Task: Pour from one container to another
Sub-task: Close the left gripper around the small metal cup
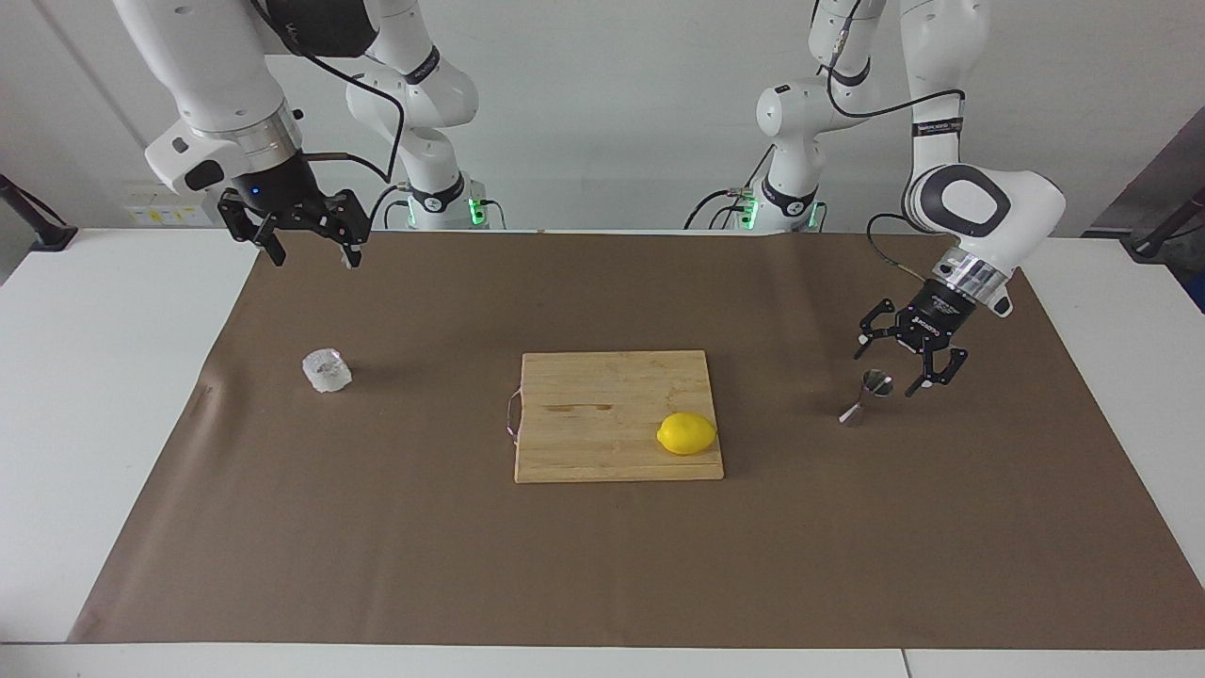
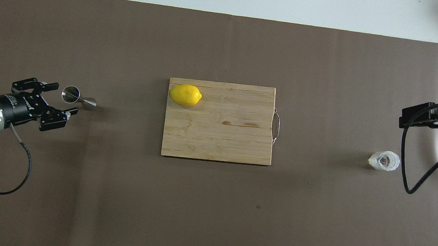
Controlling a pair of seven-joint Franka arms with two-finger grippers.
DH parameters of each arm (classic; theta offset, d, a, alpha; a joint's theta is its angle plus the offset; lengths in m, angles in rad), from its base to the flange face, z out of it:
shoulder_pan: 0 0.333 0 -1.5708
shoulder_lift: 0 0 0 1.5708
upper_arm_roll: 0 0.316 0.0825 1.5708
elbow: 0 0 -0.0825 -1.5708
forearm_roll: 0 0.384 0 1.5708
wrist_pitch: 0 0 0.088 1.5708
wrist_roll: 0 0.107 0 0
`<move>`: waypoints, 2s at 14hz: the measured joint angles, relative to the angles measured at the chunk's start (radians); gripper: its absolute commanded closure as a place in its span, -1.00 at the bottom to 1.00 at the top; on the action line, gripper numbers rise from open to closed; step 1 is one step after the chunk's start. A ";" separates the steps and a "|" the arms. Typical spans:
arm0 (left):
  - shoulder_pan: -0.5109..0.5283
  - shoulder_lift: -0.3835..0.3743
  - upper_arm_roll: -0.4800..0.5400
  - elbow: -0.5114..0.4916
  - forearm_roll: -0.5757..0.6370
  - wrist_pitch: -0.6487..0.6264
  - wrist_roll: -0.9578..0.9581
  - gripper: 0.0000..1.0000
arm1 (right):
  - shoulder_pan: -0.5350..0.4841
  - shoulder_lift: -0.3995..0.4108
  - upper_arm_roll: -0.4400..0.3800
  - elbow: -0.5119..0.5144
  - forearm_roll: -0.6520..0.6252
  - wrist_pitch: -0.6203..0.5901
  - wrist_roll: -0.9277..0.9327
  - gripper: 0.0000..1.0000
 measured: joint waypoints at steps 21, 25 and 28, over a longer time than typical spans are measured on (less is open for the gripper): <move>-0.025 0.010 0.001 0.000 -0.013 0.037 -0.003 -0.27 | 0.000 0.000 0.000 0.000 0.000 0.000 0.000 -1.00; -0.025 0.010 0.001 0.000 -0.014 0.038 -0.003 -0.22 | 0.000 0.000 0.000 0.000 0.000 0.000 0.000 -1.00; -0.025 0.010 0.001 0.000 -0.014 0.038 -0.003 -0.20 | 0.000 0.000 0.000 0.000 0.000 0.000 0.000 -1.00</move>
